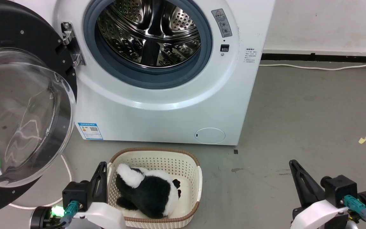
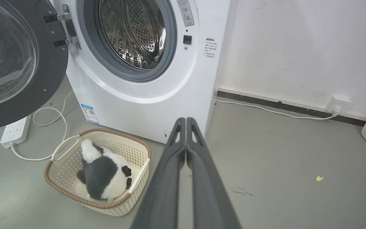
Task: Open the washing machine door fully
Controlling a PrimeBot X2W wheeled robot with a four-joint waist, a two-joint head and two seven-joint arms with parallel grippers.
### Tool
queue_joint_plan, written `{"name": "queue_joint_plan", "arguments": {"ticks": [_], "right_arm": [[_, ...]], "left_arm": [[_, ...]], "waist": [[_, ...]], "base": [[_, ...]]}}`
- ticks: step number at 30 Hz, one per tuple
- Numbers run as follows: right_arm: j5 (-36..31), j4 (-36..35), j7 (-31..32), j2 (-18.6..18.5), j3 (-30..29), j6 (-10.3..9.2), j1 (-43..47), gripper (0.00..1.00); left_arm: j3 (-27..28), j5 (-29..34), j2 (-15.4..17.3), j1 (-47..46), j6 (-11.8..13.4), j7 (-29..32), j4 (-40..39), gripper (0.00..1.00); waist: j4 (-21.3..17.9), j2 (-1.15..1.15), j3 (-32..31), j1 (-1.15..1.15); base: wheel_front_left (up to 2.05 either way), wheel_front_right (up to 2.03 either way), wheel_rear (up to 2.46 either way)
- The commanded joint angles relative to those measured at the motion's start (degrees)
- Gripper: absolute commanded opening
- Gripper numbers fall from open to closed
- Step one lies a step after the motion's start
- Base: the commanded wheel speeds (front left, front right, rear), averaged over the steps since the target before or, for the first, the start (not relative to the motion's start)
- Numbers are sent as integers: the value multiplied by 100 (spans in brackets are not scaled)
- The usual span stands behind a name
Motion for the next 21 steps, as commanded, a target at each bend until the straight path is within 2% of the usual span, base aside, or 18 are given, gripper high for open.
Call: {"name": "queue_joint_plan", "arguments": {"ticks": [1,21], "right_arm": [[-47,-27,20,24,8,5,-61,0],[-61,-30,53,25,14,6,-73,0]], "left_arm": [[37,69,-4,-87,-21,18,-29,0],[52,97,-7,-98,-34,51,-37,0]], "waist": [[0,0,0,0],[-1,0,2,0]], "base": [[0,0,0],[0,0,0]]}}
